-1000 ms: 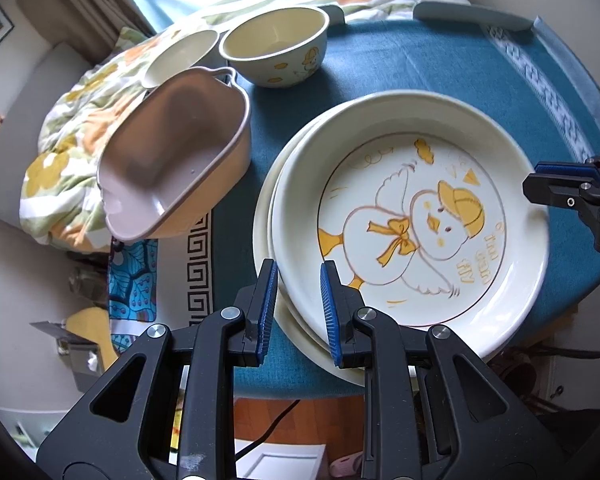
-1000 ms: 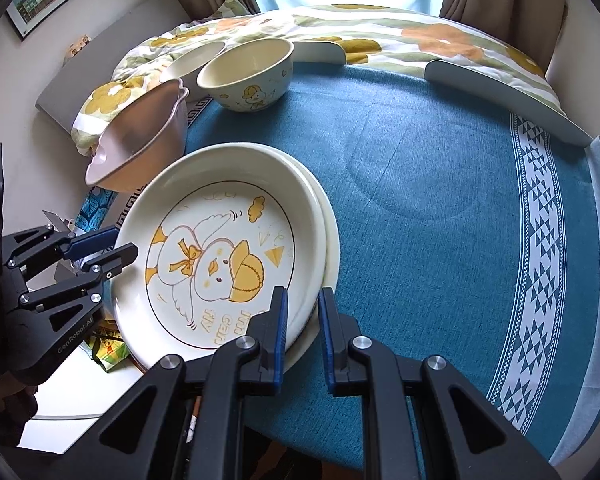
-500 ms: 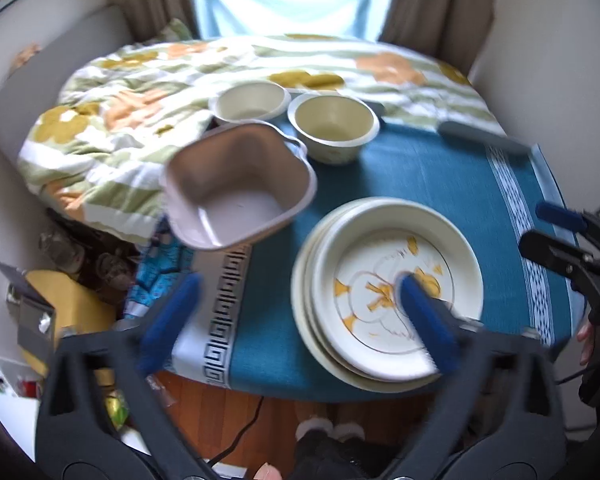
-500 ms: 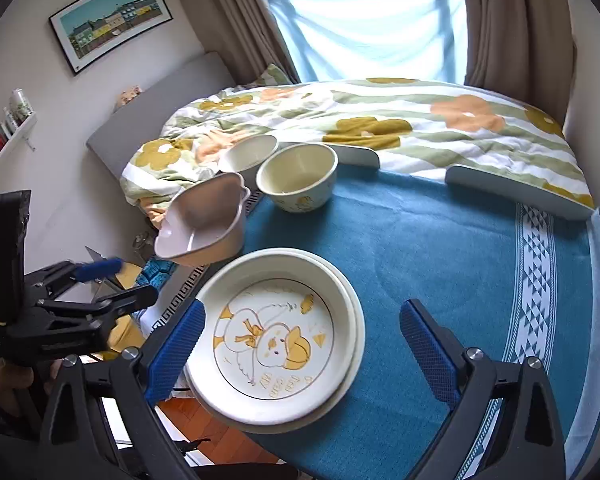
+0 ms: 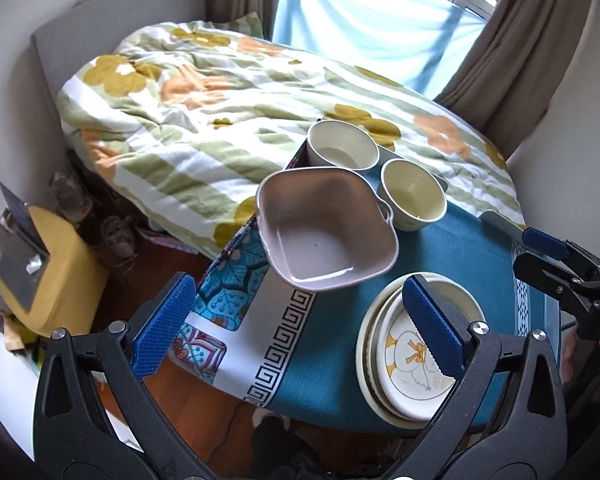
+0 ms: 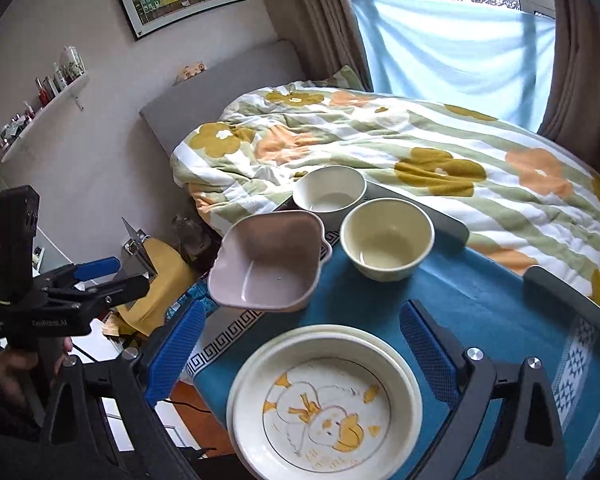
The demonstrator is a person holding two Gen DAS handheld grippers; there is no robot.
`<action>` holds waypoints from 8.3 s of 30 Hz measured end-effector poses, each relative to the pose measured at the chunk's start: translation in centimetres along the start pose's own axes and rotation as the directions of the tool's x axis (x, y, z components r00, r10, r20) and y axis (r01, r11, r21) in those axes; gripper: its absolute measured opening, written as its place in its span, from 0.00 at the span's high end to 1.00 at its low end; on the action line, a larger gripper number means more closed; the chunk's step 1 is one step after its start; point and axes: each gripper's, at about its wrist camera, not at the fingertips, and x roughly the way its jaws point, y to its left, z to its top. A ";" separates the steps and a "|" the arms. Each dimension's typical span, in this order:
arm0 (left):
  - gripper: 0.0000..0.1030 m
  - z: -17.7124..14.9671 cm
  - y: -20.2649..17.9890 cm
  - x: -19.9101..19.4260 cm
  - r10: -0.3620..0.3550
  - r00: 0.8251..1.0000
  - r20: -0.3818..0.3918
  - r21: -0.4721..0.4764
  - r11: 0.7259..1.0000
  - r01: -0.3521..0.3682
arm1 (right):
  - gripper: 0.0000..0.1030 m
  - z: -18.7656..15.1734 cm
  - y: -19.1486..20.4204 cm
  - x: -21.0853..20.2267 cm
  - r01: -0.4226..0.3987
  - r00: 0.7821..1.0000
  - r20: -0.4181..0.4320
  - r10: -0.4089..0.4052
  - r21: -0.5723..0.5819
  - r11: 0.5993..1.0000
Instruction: Organize plates and bowls
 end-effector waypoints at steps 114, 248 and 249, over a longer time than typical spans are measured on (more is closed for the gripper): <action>0.32 -18.7 -34.4 7.6 -0.172 0.935 -0.312 0.519 0.793 0.319 | 0.43 -26.4 -20.6 -16.4 0.293 0.939 -0.060 -0.338 0.653 0.699; 0.80 -18.0 -40.8 10.2 -0.014 0.904 -0.428 0.635 0.706 0.312 | 0.79 -23.1 -21.3 -15.3 0.329 0.944 -0.208 -0.254 0.606 0.724; 0.80 -18.0 -40.7 10.2 -0.014 0.903 -0.430 0.635 0.706 0.313 | 0.79 -23.1 -21.3 -15.2 0.328 0.945 -0.208 -0.254 0.608 0.723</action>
